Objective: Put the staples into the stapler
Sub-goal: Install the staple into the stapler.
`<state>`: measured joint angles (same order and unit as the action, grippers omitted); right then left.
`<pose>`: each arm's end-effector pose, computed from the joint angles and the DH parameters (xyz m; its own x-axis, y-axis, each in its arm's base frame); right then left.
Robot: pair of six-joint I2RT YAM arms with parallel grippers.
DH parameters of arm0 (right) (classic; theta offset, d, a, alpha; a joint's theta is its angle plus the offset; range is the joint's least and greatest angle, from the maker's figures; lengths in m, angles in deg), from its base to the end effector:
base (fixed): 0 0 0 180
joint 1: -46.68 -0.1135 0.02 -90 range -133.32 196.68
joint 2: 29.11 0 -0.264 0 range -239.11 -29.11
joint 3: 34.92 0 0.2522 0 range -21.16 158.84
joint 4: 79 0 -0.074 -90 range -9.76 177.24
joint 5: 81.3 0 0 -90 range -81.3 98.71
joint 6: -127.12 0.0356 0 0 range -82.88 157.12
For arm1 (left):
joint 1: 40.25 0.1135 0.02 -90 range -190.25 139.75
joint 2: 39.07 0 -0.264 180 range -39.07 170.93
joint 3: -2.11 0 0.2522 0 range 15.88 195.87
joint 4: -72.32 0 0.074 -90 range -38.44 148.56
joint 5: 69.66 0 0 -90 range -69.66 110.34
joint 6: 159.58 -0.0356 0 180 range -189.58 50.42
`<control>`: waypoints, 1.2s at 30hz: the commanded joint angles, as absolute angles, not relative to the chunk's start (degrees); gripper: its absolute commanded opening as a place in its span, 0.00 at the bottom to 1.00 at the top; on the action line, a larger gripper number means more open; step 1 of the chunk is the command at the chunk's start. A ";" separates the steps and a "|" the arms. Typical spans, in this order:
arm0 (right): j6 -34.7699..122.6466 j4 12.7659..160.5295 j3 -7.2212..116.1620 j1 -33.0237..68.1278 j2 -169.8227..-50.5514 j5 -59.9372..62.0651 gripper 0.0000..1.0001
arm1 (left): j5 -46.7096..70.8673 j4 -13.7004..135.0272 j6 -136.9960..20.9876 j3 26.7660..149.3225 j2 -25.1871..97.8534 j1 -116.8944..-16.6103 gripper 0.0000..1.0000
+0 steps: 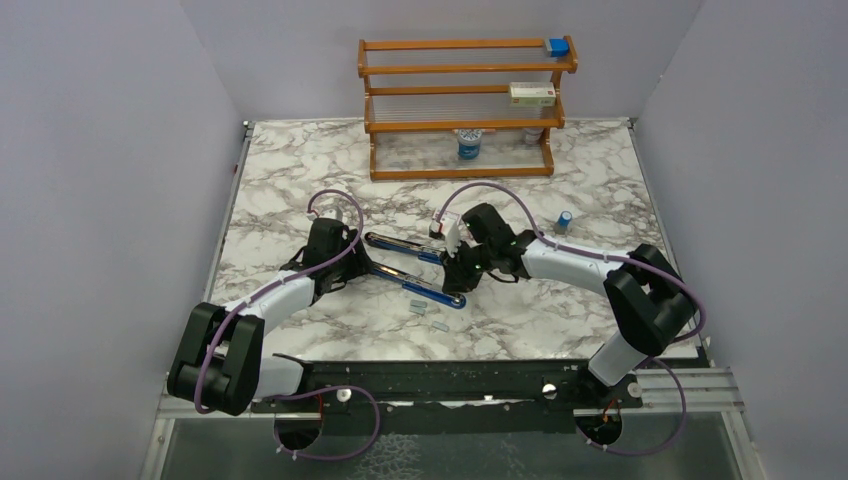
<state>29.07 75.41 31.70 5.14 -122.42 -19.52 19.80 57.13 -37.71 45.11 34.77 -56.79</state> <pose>0.2321 0.2281 0.1804 -0.4741 -0.5849 -0.6582 -0.8759 0.3896 0.2847 0.2292 -0.0684 0.1589 -0.7395 -0.3311 -0.5860 -0.1172 0.9207 -0.3723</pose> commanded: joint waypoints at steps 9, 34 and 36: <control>27.87 73.73 33.19 4.24 -123.89 -16.19 0.13 | 21.98 54.70 -38.94 45.44 35.98 -56.95 0.62; 26.97 71.39 34.87 3.44 -125.09 -15.88 0.22 | 22.06 54.35 -39.27 45.15 35.44 -56.95 0.62; 27.14 71.63 34.76 3.44 -124.92 -16.13 0.24 | 22.09 54.35 -39.33 45.21 35.39 -56.95 0.62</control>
<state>27.98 72.39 34.06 3.87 -123.76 -17.27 19.80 57.15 -37.73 45.11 34.77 -56.79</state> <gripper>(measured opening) 0.223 0.623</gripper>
